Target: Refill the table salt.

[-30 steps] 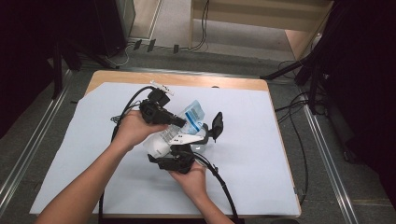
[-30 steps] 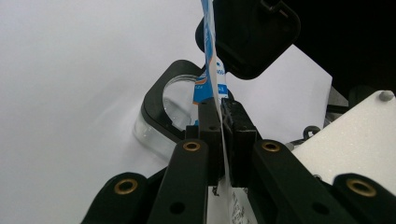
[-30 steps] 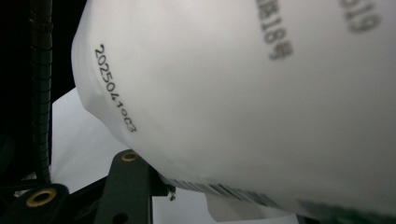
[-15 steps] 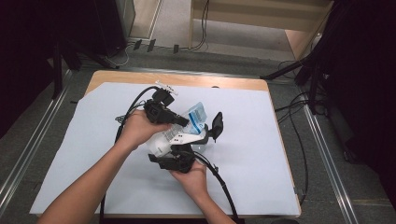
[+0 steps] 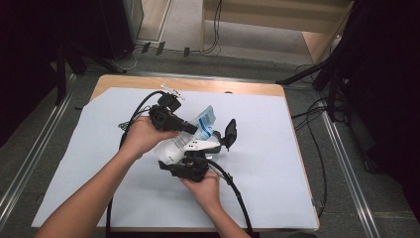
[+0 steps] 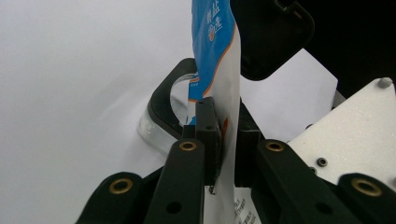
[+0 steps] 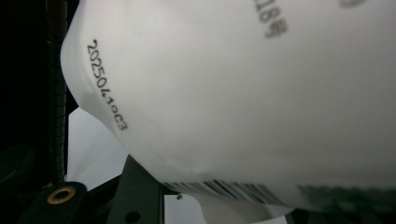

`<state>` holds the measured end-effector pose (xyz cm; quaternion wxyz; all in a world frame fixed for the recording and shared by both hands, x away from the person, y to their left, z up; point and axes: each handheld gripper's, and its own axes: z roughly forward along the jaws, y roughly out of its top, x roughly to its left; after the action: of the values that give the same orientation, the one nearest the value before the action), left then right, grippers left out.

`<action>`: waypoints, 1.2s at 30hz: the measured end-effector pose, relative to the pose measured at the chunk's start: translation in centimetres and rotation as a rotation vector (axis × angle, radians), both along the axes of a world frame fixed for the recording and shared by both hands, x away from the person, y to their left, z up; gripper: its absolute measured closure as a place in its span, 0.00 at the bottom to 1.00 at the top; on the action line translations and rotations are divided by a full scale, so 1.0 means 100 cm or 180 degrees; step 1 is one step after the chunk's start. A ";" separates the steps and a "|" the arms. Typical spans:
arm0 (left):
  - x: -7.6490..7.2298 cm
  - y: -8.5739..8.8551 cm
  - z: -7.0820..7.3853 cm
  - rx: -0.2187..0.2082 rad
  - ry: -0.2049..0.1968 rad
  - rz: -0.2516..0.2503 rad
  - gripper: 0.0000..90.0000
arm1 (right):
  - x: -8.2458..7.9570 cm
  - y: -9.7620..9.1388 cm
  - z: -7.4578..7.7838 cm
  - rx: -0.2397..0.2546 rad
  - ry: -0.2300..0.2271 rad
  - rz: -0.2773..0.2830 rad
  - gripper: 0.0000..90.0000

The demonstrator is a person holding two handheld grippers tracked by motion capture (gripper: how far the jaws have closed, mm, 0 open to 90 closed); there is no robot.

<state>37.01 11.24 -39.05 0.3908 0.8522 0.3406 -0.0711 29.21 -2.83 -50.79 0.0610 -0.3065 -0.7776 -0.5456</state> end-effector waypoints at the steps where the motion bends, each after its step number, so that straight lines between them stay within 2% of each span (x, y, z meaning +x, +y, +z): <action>1: 0.000 0.000 0.000 0.0003 0.0001 0.0005 0.98 | 0.000 0.001 0.000 0.0005 -0.0007 0.0005 0.70; 5: -0.001 -0.003 0.000 0.0036 -0.0001 0.0003 1.00 | -0.002 0.002 0.001 -0.0042 -0.0051 0.0008 0.69; 10: -0.001 -0.009 -0.002 0.0006 0.0029 0.0010 1.00 | -0.003 0.003 0.002 -0.0133 -0.0109 0.0014 0.62; 15: -0.001 -0.011 -0.002 -0.0025 0.0055 0.0023 0.99 | -0.003 0.001 0.002 -0.0130 -0.0075 -0.0047 0.65; 17: 0.000 -0.011 -0.003 -0.0042 0.0088 0.0012 0.98 | -0.003 0.001 0.002 -0.0122 -0.0047 -0.0068 0.66; 19: 0.000 -0.009 -0.002 -0.0021 0.0069 -0.0005 0.95 | -0.002 0.000 0.001 -0.0067 -0.0007 -0.0070 0.69; 21: -0.001 -0.007 -0.002 -0.0062 0.0061 0.0006 0.94 | -0.002 -0.001 0.001 -0.0008 0.0032 -0.0076 0.69; 25: -0.003 -0.002 -0.002 -0.0090 0.0130 -0.0013 0.90 | -0.002 0.000 0.001 0.0042 0.0047 -0.0051 0.70; 28: -0.004 0.002 -0.002 -0.0100 0.0114 -0.0028 0.89 | -0.003 0.000 0.001 0.0105 0.0068 -0.0035 0.70; 31: -0.005 0.003 -0.002 -0.0105 0.0083 -0.0001 0.93 | -0.003 -0.001 0.002 0.0142 0.0073 -0.0026 0.70; 36: -0.005 -0.001 -0.003 -0.0043 0.0057 0.0013 1.00 | -0.003 0.000 0.003 0.0102 0.0034 -0.0020 0.69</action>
<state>36.56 11.11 -39.40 0.3936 0.8482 0.3453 -0.0803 28.94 -2.81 -50.49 0.0683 -0.3109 -0.7675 -0.5565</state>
